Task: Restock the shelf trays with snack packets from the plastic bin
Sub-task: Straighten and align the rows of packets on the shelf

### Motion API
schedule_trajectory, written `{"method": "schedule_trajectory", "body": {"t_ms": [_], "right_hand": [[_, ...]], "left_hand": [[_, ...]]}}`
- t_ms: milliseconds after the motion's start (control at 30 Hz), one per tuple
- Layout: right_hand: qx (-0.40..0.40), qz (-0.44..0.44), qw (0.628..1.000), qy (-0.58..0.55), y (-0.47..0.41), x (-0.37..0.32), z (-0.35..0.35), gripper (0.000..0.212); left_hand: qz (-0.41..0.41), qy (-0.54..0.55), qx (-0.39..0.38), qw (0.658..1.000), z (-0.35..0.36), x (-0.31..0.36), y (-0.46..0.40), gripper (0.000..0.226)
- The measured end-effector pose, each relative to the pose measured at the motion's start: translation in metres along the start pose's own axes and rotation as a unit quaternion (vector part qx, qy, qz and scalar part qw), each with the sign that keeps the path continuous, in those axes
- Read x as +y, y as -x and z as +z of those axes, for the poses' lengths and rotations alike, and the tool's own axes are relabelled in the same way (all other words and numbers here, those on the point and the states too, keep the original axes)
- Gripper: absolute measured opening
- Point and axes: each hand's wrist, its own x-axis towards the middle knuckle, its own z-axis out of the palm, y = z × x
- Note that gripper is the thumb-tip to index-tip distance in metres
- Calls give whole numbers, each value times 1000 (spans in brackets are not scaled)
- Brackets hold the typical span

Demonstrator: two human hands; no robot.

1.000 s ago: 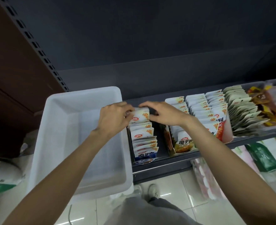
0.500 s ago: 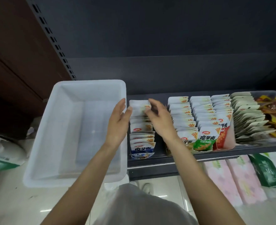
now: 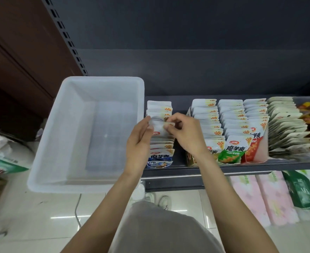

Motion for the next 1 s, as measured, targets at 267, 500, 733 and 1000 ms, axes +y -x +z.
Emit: {"method": "schedule_trajectory", "body": {"t_ms": [267, 500, 733, 1000], "right_hand": [[-1, -27, 999, -19, 26, 0, 3, 20], [-44, 163, 934, -316, 67, -5, 30, 58], [5, 125, 929, -349, 61, 8, 22, 52], [54, 81, 940, -327, 85, 17, 28, 60]], "left_hand": [[10, 69, 0, 998, -7, -10, 6, 30], [-39, 87, -60, 994, 13, -29, 22, 46], [-26, 129, -100, 986, 33, -37, 14, 51], [25, 129, -35, 991, 30, -47, 34, 47]]}}
